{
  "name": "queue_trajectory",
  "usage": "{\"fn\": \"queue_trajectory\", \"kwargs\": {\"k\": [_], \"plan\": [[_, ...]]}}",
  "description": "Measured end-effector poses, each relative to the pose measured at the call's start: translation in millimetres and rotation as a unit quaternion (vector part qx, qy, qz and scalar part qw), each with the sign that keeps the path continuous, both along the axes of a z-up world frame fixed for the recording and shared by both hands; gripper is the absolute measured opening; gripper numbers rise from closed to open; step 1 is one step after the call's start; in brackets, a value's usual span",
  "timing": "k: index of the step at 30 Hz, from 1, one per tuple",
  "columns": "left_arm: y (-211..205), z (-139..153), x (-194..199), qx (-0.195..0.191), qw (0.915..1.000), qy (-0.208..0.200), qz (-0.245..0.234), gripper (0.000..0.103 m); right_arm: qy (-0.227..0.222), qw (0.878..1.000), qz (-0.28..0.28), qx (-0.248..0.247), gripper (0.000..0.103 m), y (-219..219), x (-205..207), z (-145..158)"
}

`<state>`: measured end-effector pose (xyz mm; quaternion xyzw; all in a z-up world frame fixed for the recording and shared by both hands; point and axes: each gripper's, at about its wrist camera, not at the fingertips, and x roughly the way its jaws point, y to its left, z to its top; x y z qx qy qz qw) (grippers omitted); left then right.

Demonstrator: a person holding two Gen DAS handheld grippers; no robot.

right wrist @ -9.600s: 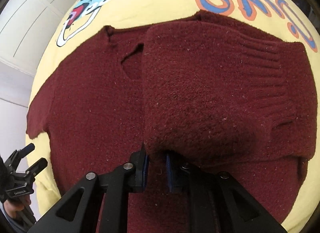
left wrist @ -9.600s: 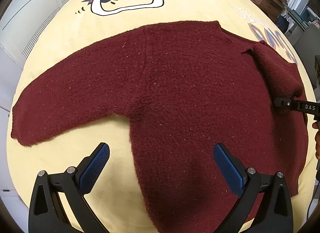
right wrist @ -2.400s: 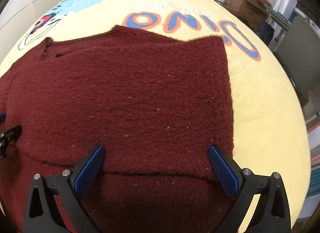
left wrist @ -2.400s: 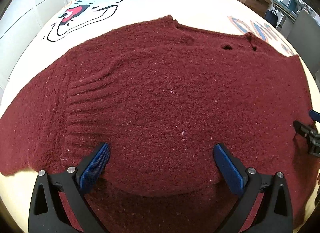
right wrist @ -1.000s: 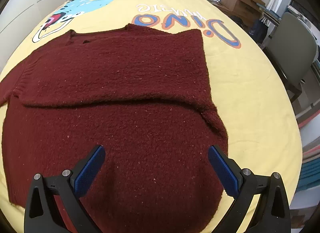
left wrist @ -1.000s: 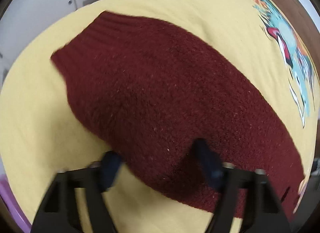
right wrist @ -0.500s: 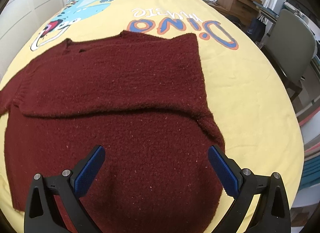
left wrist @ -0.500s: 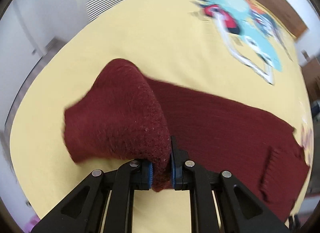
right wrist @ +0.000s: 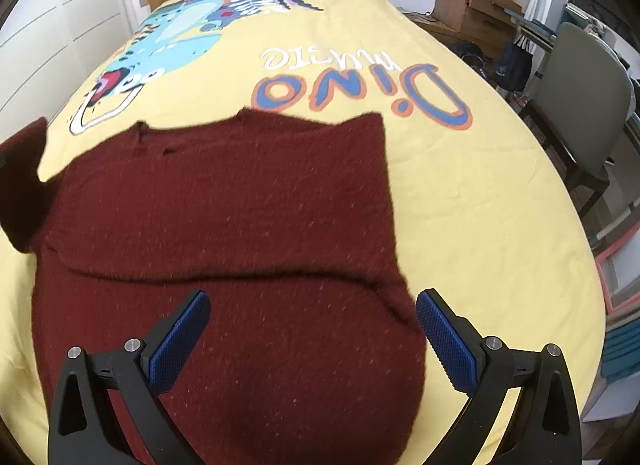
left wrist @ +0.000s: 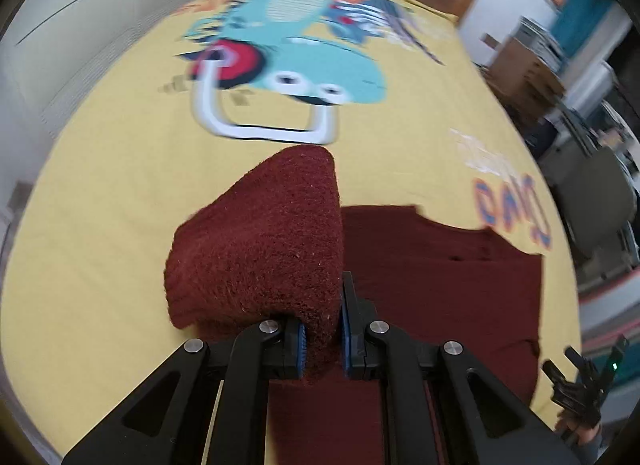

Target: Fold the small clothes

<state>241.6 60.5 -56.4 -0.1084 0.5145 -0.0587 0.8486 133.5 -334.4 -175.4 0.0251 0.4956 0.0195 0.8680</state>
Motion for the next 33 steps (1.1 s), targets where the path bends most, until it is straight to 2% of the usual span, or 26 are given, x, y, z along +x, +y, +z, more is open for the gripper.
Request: {"fn": "queue_trajectory", "kwargs": {"k": [6, 11, 15, 18, 23, 29, 32, 33], "plan": [[-94, -14, 23, -0.006, 0.9977, 0.003, -0.067, 0.010, -0.007, 1.000, -0.015, 0.005, 0.103, -20, 15, 17], [-161, -47, 30, -0.002, 0.9938, 0.018, -0.109, 0.010, -0.003, 1.000, -0.025, 0.009, 0.103, -30, 16, 16], [-198, -87, 29, 0.054, 0.9895, 0.033, -0.130, 0.010, 0.014, 0.999, -0.028, 0.015, 0.103, -33, 11, 2], [-208, -121, 28, 0.074, 0.9874, 0.057, -0.128, 0.010, 0.028, 0.999, -0.029, 0.018, 0.102, -34, 6, -11], [-213, -147, 21, 0.103, 0.9835, 0.076, -0.128, 0.013, 0.049, 0.998, -0.031, 0.022, 0.102, -34, 1, -33], [-213, -157, 23, 0.116, 0.9808, 0.086, -0.131, 0.018, 0.063, 0.997, -0.034, 0.027, 0.102, -33, -3, -48], [-212, -158, 25, 0.106, 0.9810, 0.098, -0.130, 0.028, 0.065, 0.997, -0.036, 0.028, 0.102, -34, -4, -50], [-211, -158, 25, 0.103, 0.9811, 0.102, -0.128, 0.037, 0.065, 0.997, -0.036, 0.028, 0.102, -34, -4, -50]]}}
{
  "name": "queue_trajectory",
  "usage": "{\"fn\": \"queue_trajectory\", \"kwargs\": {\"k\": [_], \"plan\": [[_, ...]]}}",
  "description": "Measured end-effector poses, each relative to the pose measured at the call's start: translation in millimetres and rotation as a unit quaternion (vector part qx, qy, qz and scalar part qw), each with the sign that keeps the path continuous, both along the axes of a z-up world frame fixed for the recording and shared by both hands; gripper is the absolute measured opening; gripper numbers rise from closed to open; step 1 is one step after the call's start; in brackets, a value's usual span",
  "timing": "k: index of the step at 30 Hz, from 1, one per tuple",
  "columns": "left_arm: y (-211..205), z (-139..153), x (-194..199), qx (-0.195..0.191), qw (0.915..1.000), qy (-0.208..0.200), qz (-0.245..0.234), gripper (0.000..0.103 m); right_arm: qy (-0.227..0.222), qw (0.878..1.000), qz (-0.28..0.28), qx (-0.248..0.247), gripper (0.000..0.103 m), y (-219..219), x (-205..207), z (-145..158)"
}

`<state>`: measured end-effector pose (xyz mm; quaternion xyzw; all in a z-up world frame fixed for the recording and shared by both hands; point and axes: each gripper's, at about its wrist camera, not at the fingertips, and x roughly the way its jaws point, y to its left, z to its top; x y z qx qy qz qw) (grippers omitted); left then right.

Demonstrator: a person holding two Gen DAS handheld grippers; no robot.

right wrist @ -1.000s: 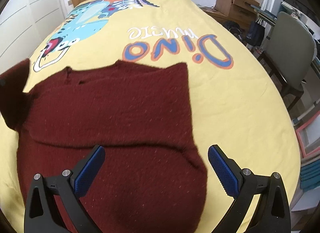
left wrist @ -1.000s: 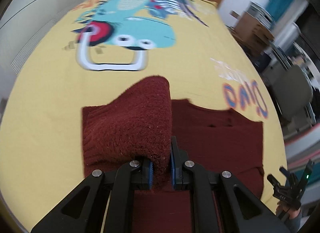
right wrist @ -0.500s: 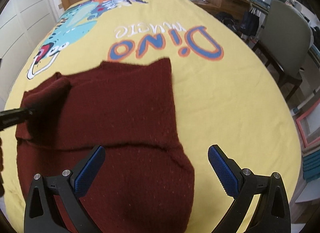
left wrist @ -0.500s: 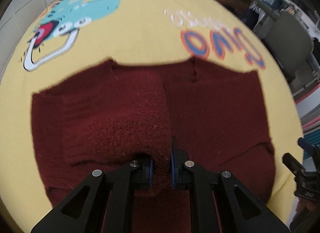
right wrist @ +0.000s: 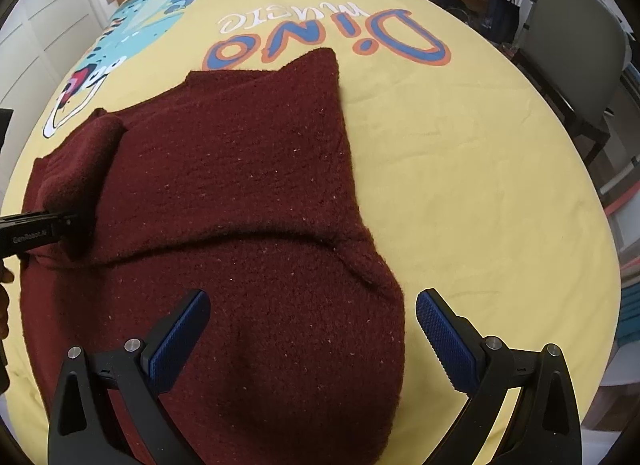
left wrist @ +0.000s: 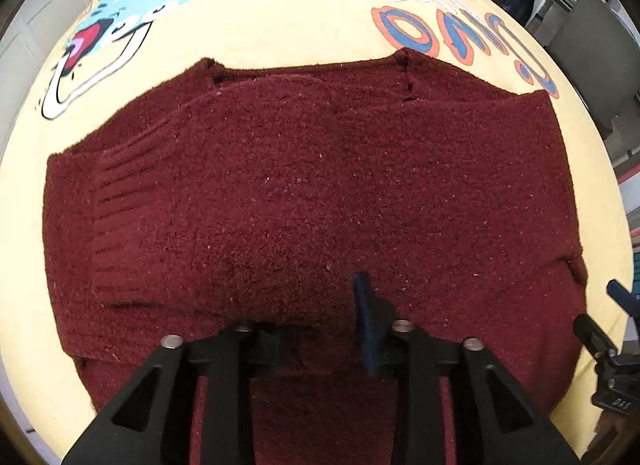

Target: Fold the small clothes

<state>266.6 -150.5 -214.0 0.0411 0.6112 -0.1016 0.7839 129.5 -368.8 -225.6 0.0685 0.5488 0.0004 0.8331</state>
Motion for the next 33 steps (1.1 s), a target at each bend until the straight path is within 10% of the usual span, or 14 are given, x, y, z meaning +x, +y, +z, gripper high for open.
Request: {"fn": "queue_trajectory", "kwargs": {"k": [6, 21, 33], "plan": [[3, 7, -4, -0.008, 0.9998, 0.017, -0.005, 0.097, -0.003, 1.000, -0.001, 0.001, 0.102, -2, -2, 2], [111, 37, -39, 0.057, 0.9982, 0.000, -0.021, 0.102, -0.001, 1.000, 0.016, 0.000, 0.103, 12, -2, 2], [191, -7, -31, 0.037, 0.9973, 0.017, 0.062, 0.097, 0.006, 0.999, 0.046, -0.009, 0.103, 46, 7, 2]]}}
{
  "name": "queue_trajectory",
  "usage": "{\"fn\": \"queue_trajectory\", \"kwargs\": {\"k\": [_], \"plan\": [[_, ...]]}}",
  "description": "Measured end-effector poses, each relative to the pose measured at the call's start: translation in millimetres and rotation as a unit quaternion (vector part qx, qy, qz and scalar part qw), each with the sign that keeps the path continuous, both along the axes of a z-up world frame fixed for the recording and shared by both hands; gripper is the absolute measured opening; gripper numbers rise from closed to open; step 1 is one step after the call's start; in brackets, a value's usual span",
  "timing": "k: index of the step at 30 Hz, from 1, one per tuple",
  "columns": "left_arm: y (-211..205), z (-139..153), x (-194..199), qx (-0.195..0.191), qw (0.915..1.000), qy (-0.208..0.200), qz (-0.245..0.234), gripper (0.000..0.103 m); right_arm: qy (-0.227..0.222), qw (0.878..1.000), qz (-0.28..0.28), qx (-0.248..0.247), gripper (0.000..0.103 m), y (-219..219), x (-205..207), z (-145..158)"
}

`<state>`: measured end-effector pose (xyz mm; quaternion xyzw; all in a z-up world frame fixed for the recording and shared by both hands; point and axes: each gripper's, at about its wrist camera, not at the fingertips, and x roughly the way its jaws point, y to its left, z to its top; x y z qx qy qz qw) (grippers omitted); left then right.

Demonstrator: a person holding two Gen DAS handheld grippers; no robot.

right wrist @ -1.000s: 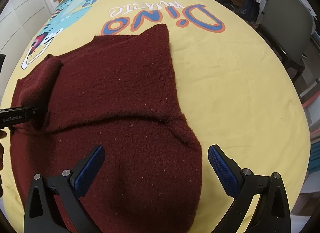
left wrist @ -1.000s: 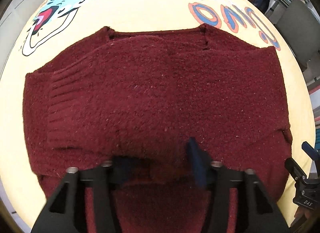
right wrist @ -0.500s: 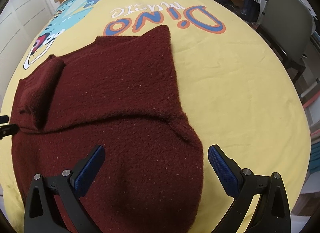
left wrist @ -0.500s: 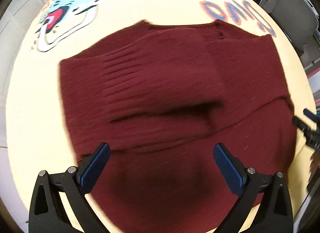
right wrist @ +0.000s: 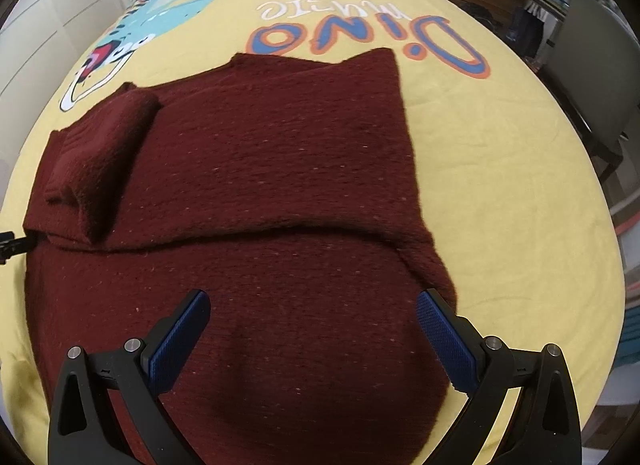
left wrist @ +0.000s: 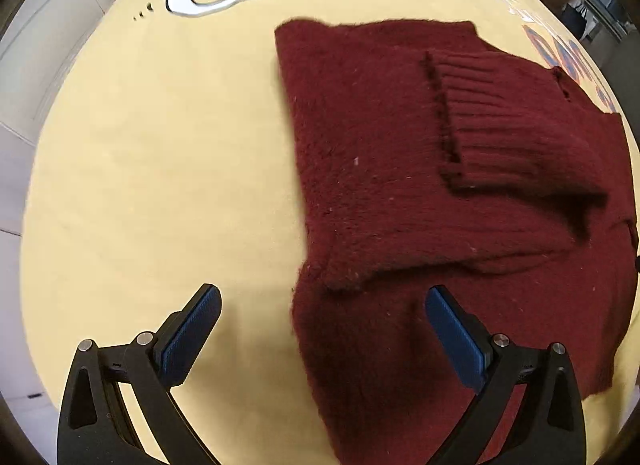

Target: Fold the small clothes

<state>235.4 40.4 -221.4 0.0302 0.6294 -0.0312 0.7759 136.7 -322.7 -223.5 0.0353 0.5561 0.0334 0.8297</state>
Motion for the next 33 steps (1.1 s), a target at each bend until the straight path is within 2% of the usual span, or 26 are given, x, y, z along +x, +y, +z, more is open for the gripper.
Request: {"fn": "queue_trajectory", "kwargs": {"k": [1, 3, 8, 11, 13, 16, 21, 26, 28, 33], "plan": [[-1, -4, 2, 0.001, 1.0000, -0.002, -0.003, 0.085, 0.000, 1.000, 0.001, -0.002, 0.103, 3, 1, 0], [-5, -10, 5, 0.007, 0.9999, -0.004, -0.011, 0.068, 0.000, 1.000, 0.005, -0.004, 0.103, 8, 3, 1], [-12, -19, 13, -0.014, 0.9998, -0.009, -0.011, 0.066, -0.001, 1.000, 0.019, -0.011, 0.103, 24, 9, 1], [-15, -20, 14, -0.025, 0.9994, -0.014, -0.019, 0.050, -0.004, 1.000, 0.025, -0.011, 0.103, 36, 14, 2], [-15, -19, 13, -0.041, 0.9987, -0.015, -0.024, 0.031, -0.007, 0.999, 0.033, -0.010, 0.103, 47, 19, 6], [-24, -18, 15, -0.047, 0.9983, -0.014, -0.031, 0.018, -0.017, 0.998, 0.053, -0.009, 0.103, 67, 28, 15], [-22, -23, 15, -0.062, 0.9978, -0.007, -0.022, 0.016, -0.025, 0.994, 0.110, -0.005, 0.102, 118, 50, 33], [-19, -30, 17, -0.071, 0.9974, -0.002, -0.006, 0.016, -0.047, 0.979, 0.197, -0.024, 0.102, 191, 68, 50], [-23, -30, 17, -0.070, 0.9976, 0.000, -0.007, 0.016, -0.047, 0.969, 0.238, -0.039, 0.102, 225, 75, 48], [-21, -30, 18, -0.068, 0.9977, 0.003, -0.007, 0.016, -0.018, 0.956, 0.283, -0.070, 0.102, 271, 93, 26]]}}
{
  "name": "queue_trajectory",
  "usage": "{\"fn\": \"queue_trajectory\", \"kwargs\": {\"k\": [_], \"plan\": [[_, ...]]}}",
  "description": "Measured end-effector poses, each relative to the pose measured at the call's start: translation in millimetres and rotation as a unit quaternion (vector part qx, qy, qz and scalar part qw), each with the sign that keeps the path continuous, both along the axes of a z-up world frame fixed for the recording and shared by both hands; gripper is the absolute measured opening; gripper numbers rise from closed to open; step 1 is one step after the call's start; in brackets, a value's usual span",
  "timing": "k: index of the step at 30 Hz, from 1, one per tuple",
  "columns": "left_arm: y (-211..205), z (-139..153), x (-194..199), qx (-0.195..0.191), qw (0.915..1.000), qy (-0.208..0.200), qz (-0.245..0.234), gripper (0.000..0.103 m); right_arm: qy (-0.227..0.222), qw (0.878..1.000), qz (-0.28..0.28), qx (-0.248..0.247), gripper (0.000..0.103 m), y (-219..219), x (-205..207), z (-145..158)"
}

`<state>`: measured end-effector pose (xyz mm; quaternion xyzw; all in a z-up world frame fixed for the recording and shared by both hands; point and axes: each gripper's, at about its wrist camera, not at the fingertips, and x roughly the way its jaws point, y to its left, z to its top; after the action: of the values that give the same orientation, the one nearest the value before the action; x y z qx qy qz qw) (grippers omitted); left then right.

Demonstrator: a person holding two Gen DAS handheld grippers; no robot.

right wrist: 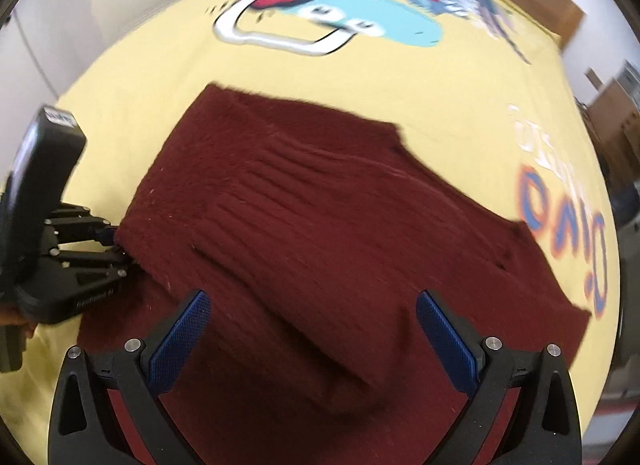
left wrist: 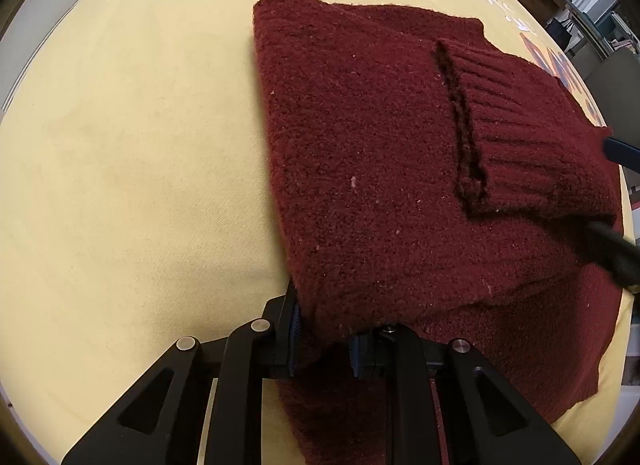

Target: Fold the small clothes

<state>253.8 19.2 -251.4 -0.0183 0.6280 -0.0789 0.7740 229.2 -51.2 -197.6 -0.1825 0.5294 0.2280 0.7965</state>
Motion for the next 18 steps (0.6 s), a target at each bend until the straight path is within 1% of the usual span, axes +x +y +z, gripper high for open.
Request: {"fn": "queue_trajectory", "kwargs": {"k": [1, 4, 7, 8, 10, 12, 13, 14, 15, 16, 18], "plan": [[7, -2, 0, 0.002, 1.0000, -0.001, -0.002, 0.017, 0.002, 1.000, 0.005, -0.012, 0.102, 6, 2, -6], [4, -1, -4, 0.009, 0.9999, -0.002, -0.007, 0.017, -0.001, 0.999, 0.009, -0.035, 0.102, 14, 4, -20], [0, -2, -2, 0.005, 1.0000, 0.001, -0.005, 0.017, 0.005, 0.999, 0.007, -0.034, 0.102, 15, 4, -30], [4, 0, 1, 0.002, 1.0000, 0.001, -0.003, 0.017, 0.004, 0.999, 0.006, -0.034, 0.098, 15, 4, -32], [8, 1, 1, 0.001, 1.0000, 0.002, -0.001, 0.017, 0.001, 0.999, 0.004, -0.035, 0.084, 14, 4, -34], [4, 0, 2, 0.004, 1.0000, 0.001, -0.003, 0.017, -0.002, 1.000, -0.001, -0.027, 0.048, 9, 5, -31], [5, 0, 2, 0.005, 1.0000, 0.001, -0.003, 0.017, 0.002, 1.000, -0.008, -0.009, 0.041, 3, 7, -27], [4, 0, 2, 0.005, 1.0000, 0.000, -0.003, 0.017, 0.006, 1.000, -0.016, 0.008, 0.029, -6, 5, -21], [5, 0, 0, 0.003, 1.0000, 0.001, -0.002, 0.017, 0.012, 0.999, -0.030, 0.033, 0.021, -17, 7, -15], [6, -1, 0, -0.002, 1.0000, 0.001, 0.002, 0.017, 0.015, 0.997, -0.048, 0.058, 0.020, -31, 9, -8], [29, 3, -3, -0.013, 0.9999, 0.004, 0.008, 0.016, 0.014, 0.991, -0.087, 0.101, 0.017, -61, 13, 6]]}}
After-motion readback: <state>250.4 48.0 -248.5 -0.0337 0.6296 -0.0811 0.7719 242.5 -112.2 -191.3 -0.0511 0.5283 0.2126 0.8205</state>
